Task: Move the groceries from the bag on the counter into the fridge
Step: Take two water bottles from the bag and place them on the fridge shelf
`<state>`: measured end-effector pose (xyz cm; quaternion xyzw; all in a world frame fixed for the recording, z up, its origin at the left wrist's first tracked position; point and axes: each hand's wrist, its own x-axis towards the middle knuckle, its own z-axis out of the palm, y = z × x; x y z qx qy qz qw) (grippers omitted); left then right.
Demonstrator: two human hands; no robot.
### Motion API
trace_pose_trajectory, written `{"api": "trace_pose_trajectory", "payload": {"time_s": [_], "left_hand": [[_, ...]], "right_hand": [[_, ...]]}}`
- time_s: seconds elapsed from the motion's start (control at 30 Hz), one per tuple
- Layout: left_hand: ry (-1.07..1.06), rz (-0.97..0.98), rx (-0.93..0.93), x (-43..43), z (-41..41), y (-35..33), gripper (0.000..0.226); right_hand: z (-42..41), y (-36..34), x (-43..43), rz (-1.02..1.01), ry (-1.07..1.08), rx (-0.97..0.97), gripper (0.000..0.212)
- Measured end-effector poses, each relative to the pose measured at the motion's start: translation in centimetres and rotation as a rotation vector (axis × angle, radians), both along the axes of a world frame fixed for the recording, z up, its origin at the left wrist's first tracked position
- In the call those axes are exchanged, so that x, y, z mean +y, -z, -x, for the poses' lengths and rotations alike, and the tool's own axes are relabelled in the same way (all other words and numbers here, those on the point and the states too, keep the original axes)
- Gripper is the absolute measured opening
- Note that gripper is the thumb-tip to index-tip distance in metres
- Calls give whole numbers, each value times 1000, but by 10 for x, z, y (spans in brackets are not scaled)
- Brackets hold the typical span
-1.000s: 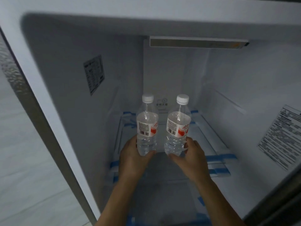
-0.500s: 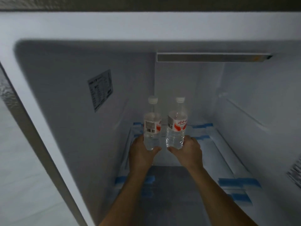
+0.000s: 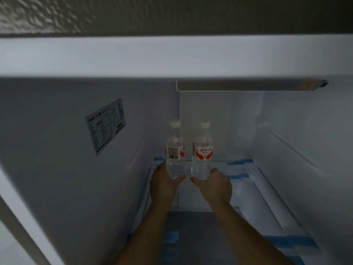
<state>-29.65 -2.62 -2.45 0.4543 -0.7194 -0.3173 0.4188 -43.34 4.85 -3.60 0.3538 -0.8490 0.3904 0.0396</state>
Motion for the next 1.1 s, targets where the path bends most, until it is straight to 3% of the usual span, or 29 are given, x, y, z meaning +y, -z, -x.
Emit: {"api": "trace_pose_trajectory", "payload": {"time_s": [0.17,0.33,0.43,0.57,0.7,1.1], "left_hand": [[16,-13,25,3,0,5,61],[-25,-16,-142,20,-20,7,80],[-32,121,-352,48,-44,2,75],[84,422,-392,87,-78,4,51],[166,566,-466,125,-107,11,56],[284,536,-530,212,-168,56,61]], "right_hand": [[-3,1,1,-100,61,110,69],[-6,1,26,-146,-9,169,59],[-12,2,53,-106,-63,275,55],[-33,3,94,-50,-109,437,54],[-63,6,140,-50,-156,496,57],[-141,52,246,-176,-159,484,57]]}}
